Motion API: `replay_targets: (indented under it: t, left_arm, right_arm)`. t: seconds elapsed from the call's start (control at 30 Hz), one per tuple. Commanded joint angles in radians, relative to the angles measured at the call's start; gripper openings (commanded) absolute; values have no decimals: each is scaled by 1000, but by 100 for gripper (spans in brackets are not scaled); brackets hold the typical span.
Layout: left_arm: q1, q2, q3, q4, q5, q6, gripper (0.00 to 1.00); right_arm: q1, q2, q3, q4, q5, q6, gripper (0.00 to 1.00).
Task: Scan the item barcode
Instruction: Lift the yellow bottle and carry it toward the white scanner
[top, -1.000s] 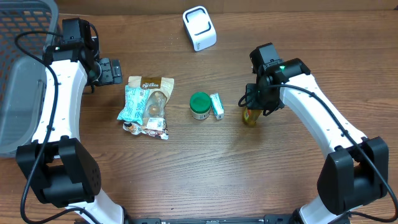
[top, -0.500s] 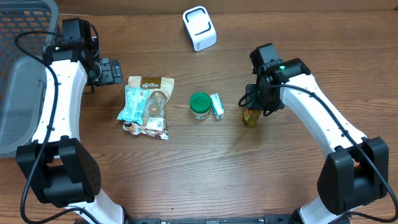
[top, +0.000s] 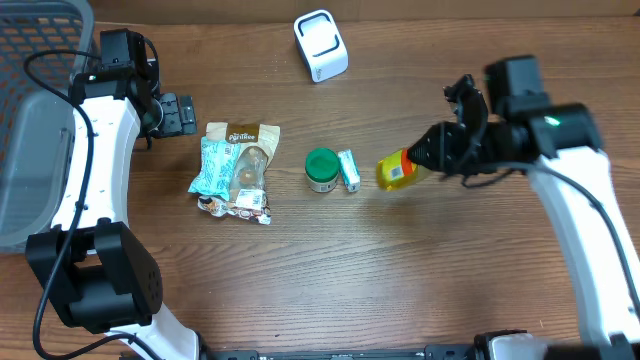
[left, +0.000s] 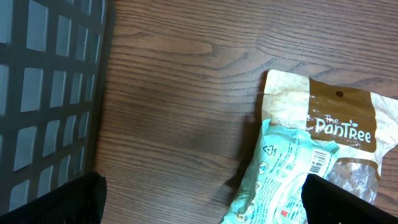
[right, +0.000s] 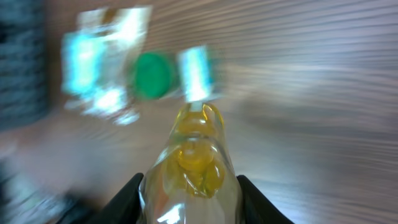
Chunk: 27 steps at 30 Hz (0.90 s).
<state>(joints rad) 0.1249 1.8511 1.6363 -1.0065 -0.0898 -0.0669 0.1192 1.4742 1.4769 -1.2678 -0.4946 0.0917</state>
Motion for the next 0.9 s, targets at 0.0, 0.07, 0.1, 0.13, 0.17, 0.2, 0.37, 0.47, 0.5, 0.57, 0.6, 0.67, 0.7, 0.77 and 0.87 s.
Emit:
replay_targets:
  t: [0.0, 0.07, 0.1, 0.13, 0.17, 0.2, 0.37, 0.47, 0.5, 0.57, 0.6, 0.67, 0.7, 0.77, 0.87]
  left_arm:
    - [-2, -19, 18, 1, 5, 19, 99]
    - [-2, -19, 18, 1, 5, 19, 99]
    - [-2, -19, 18, 1, 5, 19, 99]
    - [-2, -19, 18, 1, 5, 19, 100]
    - [-2, -19, 18, 1, 5, 19, 100]
    - [-2, -19, 18, 1, 5, 19, 100]
    - [-2, -19, 18, 1, 5, 19, 100]
    - [-2, -19, 18, 1, 5, 19, 100]
    - [-2, -19, 18, 1, 5, 19, 100]
    - [-2, -19, 18, 1, 5, 19, 100]
    - [-2, -19, 18, 1, 5, 19, 99]
    - [-2, -19, 18, 1, 5, 19, 100]
    - [-2, -19, 18, 1, 5, 19, 99]
    - [-2, -19, 18, 1, 5, 19, 100]
    - [-2, -19, 18, 1, 5, 19, 99]
  right_arm:
    - [-34, -74, 29, -84, -425, -221, 23]
    - [-39, -88, 29, -154, -494, -290, 23]
    - [-39, -92, 29, -191, -515, -317, 23]
    - [-39, -92, 29, -224, -531, -339, 23]
    - [-39, -92, 29, -252, -542, -361, 23]
    - [-39, -92, 29, -278, -556, -383, 23]
    - [-39, -92, 29, -361, -635, -467, 23]
    - [-39, -92, 29, -369, -649, -467, 23]
    - [-39, -92, 29, -369, -649, -467, 23]
    - [-39, -92, 29, -369, -652, -467, 23]
    - [-39, -92, 29, -369, -652, -467, 23]
    - [-39, -92, 29, -369, -652, -467, 23]
    - [-39, -92, 29, -369, -652, -466, 23]
    - [-39, -92, 29, -370, -652, -466, 23]
    - [-39, -92, 29, -369, -652, -467, 23]
